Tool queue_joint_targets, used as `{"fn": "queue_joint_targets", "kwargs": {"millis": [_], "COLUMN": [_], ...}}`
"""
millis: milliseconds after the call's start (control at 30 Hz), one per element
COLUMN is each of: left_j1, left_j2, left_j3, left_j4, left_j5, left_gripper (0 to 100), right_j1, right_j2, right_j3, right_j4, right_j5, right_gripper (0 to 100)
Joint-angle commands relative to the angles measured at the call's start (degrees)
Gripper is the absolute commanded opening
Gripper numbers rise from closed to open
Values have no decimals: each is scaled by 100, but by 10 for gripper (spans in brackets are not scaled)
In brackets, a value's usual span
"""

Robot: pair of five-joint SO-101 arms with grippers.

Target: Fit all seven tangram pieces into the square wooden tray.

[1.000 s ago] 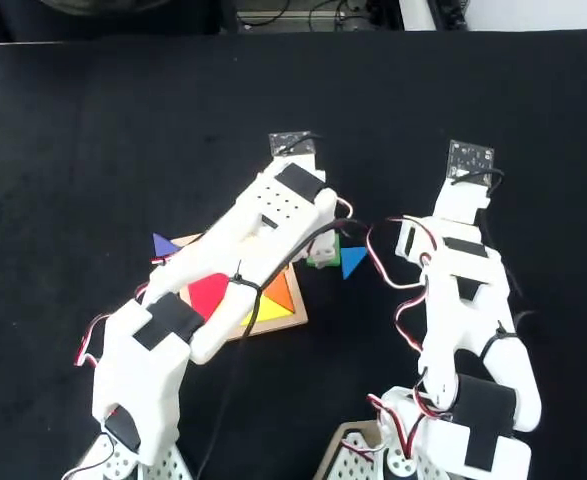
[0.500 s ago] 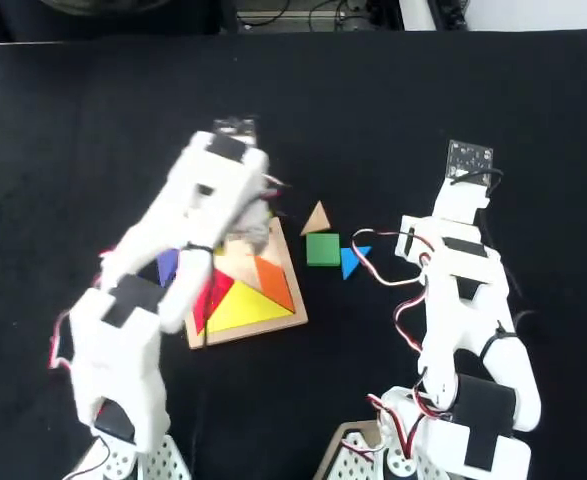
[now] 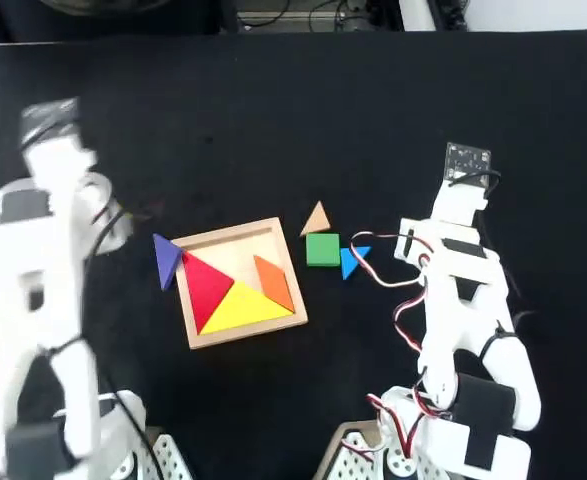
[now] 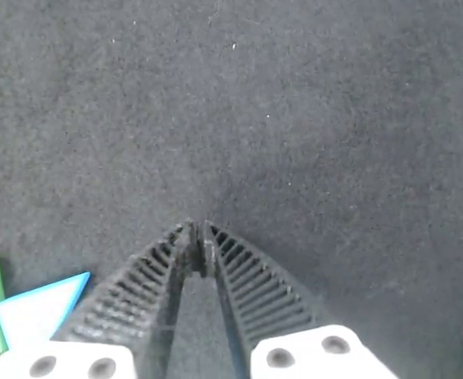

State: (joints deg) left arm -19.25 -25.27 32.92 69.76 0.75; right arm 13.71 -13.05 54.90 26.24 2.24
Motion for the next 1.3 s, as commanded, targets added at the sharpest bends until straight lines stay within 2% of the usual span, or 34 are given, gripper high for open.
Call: {"fn": "queue_joint_targets", "kwargs": {"millis": [0, 67, 133, 200, 300, 467, 667, 833, 967, 1133, 1267], "left_j1": [-233, -295, -646, -1262, -2264, -3380, -4057, -4716, -4629, -4259, -4268], "left_j2": [-580, -571, -545, -536, -527, -536, -545, -589, -580, -580, -571], "left_j3": [1200, 1516, 1719, 1824, 1965, 2563, 3029, 3248, 3231, 3284, 3284], "left_j4": [-862, -949, -967, -976, -967, -985, -1169, -1415, -1433, -1582, -1582], "left_j5": [0, 9, 123, 220, 220, 193, -264, -519, -527, -527, -527], "left_gripper": [200, 200, 200, 200, 200, 199, 196, 195, 195, 195, 195], "right_j1": [-360, -791, -1354, -2066, -3103, -4343, -5451, -5890, -5925, -6004, -6251], "right_j2": [-277, -338, -374, -330, -66, 1059, 2985, 4215, 4936, 5613, 6158], "right_j3": [-215, -752, -1560, -2457, -3697, -5086, -6440, -7881, -9218, -10818, -11705], "right_j4": [334, 1275, 2488, 3578, 4580, 5081, 5099, 5204, 5829, 6769, 7147], "right_j5": [360, 527, 651, 967, 1222, 1213, 800, 105, -774, -1178, -1319], "right_gripper": [19, 57, 100, 109, 95, 99, 99, 99, 100, 100, 195]}}
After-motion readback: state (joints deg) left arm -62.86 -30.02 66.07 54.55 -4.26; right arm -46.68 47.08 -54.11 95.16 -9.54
